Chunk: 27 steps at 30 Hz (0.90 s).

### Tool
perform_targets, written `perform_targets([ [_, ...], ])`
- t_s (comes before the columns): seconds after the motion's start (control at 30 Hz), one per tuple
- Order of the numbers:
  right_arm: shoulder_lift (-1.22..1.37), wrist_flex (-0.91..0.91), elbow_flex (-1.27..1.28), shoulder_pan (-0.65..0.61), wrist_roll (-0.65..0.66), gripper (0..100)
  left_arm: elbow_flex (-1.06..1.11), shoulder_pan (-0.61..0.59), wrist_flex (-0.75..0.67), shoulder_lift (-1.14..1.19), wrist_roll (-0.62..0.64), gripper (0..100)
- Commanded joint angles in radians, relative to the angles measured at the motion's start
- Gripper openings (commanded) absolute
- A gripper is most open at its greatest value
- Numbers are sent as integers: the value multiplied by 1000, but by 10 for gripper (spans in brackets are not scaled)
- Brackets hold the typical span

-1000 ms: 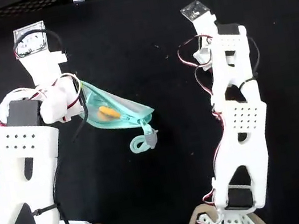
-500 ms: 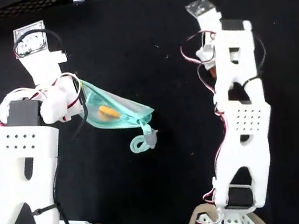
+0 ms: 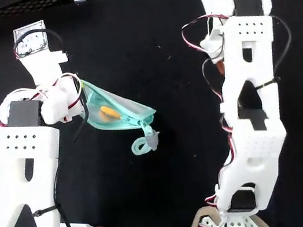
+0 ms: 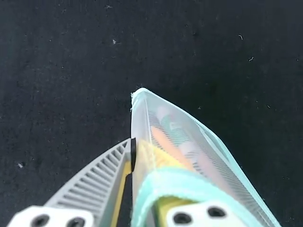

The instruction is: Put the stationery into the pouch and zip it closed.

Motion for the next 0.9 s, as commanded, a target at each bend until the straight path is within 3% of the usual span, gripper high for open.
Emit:
perform_targets([
  [0.0,-170,12,79,-25,-5,12,90,-21,-37,143,-12,30],
  [0.2,-538,-140,499,-48,-5,12,91,-21,-37,143,-12,30],
  [0.4,-935,-508,1204,-46,-5,12,91,-21,-38,144,-12,30],
  [0.53,-1070,-720,1578,-44,-5,12,91,-21,-38,144,-12,30],
  [0.7,-1087,-829,1762,-48,11,12,91,-21,-38,144,-12,30],
  [0.87,-1047,-833,1785,-48,48,21,91,-21,-38,144,-12,30],
])
